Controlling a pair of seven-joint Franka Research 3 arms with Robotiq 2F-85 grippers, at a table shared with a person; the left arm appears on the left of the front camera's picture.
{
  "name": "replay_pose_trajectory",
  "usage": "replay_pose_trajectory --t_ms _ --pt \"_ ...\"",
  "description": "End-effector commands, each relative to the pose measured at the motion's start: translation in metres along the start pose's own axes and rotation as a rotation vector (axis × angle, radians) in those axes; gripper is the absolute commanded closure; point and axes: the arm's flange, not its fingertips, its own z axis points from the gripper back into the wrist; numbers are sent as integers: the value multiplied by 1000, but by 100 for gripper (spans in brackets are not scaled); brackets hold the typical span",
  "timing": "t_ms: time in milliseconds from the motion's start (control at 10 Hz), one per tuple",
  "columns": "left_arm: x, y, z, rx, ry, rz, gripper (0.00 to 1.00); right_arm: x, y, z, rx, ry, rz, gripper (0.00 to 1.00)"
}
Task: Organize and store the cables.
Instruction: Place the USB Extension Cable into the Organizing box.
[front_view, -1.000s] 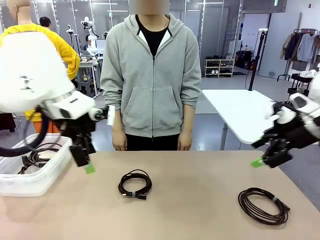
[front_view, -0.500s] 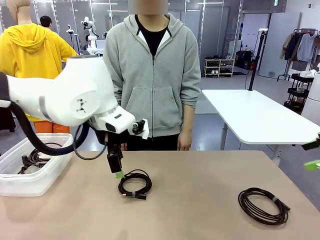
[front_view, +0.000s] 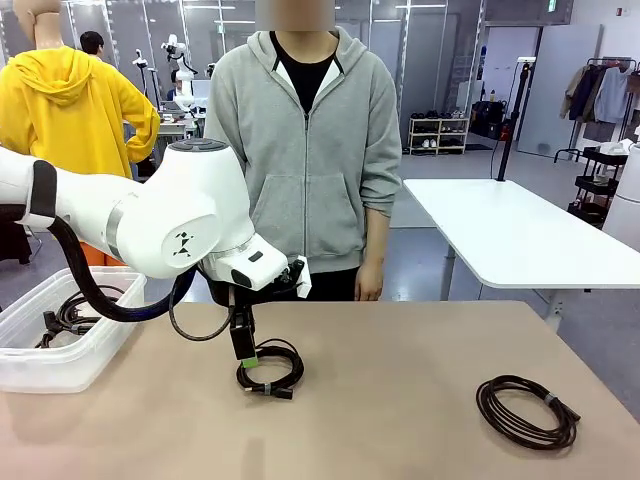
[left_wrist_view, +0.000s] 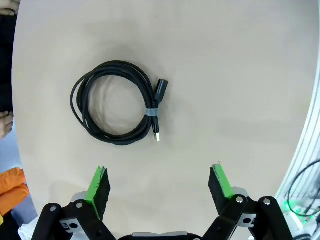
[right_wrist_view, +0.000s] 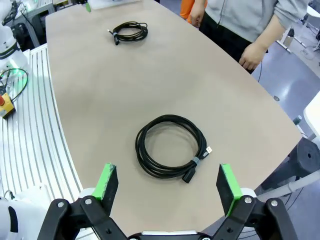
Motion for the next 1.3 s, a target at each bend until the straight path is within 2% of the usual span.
replay_pose_trajectory --t_ms 0,300,400,500,700,1000,1200 --pt "0 -1 5 2 1 -9 0 10 0 -6 16 7 20 0" --pt "0 0 0 1 0 0 0 10 0 -6 16 7 20 0" --pt "11 -9 -17 -9 60 -103 0 10 0 -6 16 7 20 0" --pt "22 -8 -35 21 106 -96 0 10 0 -6 16 7 20 0" --pt "28 -1 -61 36 67 -133 0 10 0 -6 16 7 20 0" --pt "26 11 -90 27 84 -97 0 10 0 -6 16 7 20 0" --pt "26 25 -113 21 46 -76 0 10 0 -6 16 7 20 0"
